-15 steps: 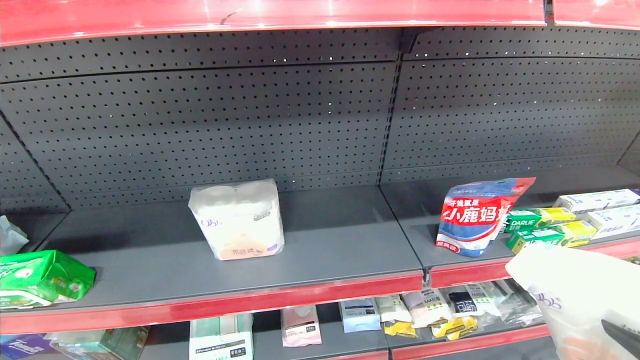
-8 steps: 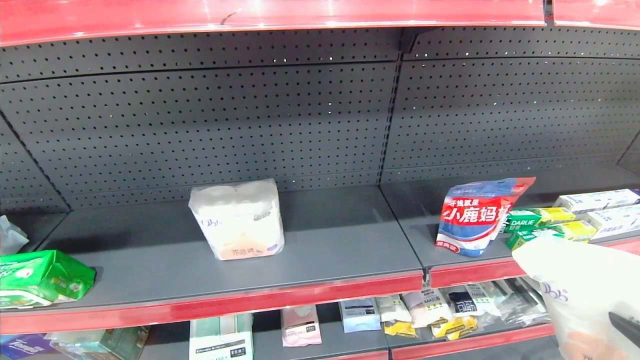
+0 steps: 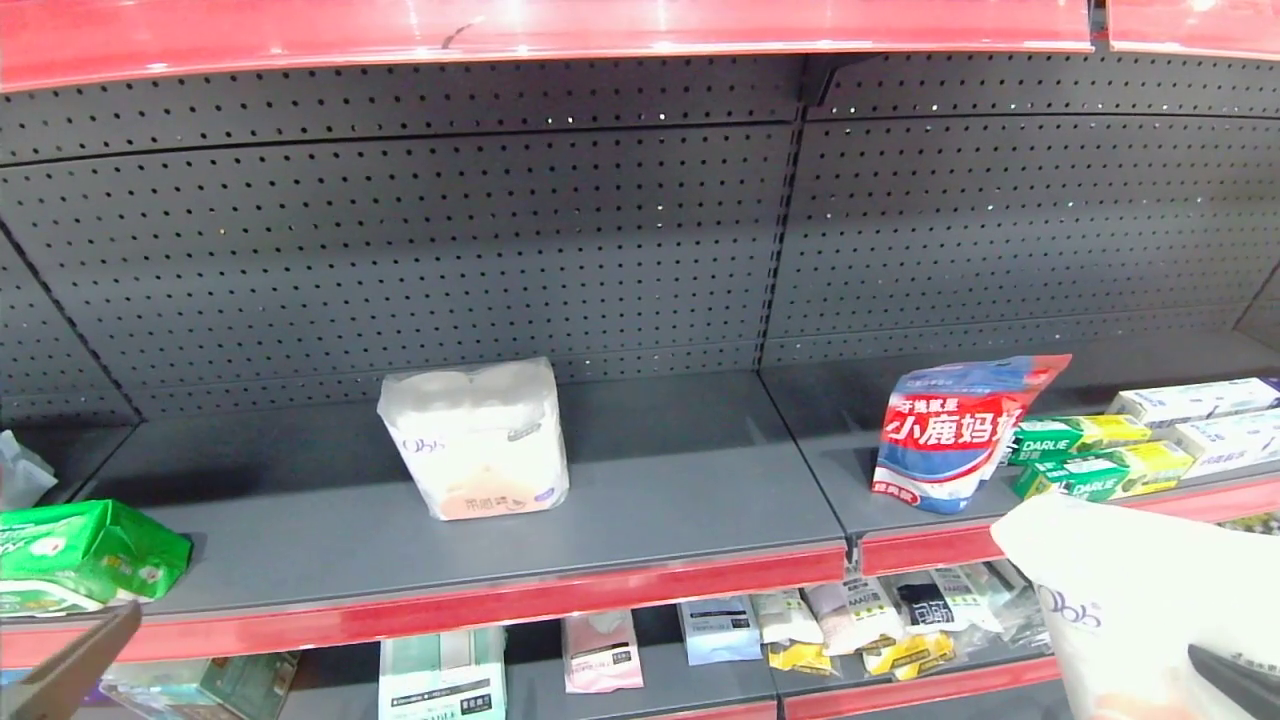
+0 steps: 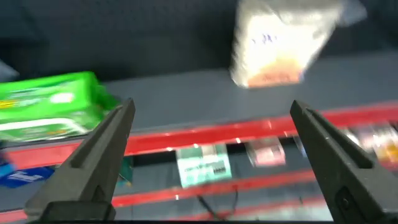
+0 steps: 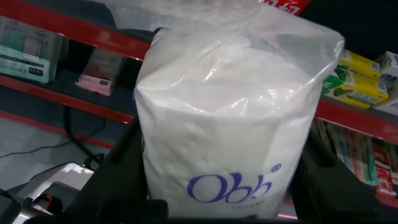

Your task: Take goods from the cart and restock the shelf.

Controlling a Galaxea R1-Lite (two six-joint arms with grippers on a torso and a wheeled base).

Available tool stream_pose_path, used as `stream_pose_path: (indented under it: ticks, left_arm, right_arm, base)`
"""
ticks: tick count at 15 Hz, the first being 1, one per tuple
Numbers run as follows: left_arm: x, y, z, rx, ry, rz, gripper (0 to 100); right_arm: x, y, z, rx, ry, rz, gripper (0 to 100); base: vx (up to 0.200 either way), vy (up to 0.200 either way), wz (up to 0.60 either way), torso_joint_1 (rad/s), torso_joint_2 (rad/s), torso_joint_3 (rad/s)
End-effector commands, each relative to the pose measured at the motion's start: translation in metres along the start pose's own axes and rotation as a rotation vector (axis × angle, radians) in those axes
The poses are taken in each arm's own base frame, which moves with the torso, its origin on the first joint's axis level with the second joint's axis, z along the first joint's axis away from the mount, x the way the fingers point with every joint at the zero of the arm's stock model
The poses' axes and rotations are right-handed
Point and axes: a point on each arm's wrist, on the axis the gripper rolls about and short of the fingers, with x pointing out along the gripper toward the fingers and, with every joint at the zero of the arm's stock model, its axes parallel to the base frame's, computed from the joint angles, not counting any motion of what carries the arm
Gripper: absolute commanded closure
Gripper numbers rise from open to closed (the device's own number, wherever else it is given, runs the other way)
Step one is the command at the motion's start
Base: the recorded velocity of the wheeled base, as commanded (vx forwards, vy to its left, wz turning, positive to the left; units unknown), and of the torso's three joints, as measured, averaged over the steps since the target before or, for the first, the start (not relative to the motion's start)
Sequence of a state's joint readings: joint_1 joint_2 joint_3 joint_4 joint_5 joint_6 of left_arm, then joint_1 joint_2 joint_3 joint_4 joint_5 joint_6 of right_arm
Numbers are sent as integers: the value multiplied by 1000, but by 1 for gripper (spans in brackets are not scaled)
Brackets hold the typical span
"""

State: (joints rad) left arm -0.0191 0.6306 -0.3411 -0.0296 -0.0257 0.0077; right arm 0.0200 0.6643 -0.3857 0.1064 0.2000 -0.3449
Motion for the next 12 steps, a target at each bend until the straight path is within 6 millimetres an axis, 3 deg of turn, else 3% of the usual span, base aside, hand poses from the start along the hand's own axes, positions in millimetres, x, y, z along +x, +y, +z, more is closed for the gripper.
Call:
stream_pose_path:
  ticks: [1, 5, 9, 10, 12]
  left_arm:
    - [39, 0, 1, 0, 174, -59, 0]
    - [86, 3, 5, 85, 224, -178, 0]
    - [151, 46, 15, 212, 179, -181, 0]
    - [172, 57, 18, 251, 135, -295, 0]
    - [187, 58, 15, 260, 127, -406, 0]
  right_arm:
    - [5, -1, 0, 3, 27, 1, 100]
    - [8, -3, 2, 8, 52, -23, 100]
    - [10, -4, 1, 11, 74, -42, 100]
    - [10, -5, 1, 10, 81, -59, 100]
    - [9, -5, 0, 9, 87, -88, 100]
  base:
    - [0, 0, 0, 0, 0, 0]
    - [0, 0, 0, 0, 0, 0]
    - [0, 0, 0, 0, 0, 0]
    - [0, 0, 0, 0, 0, 0]
    - [0, 0, 0, 0, 0, 0]
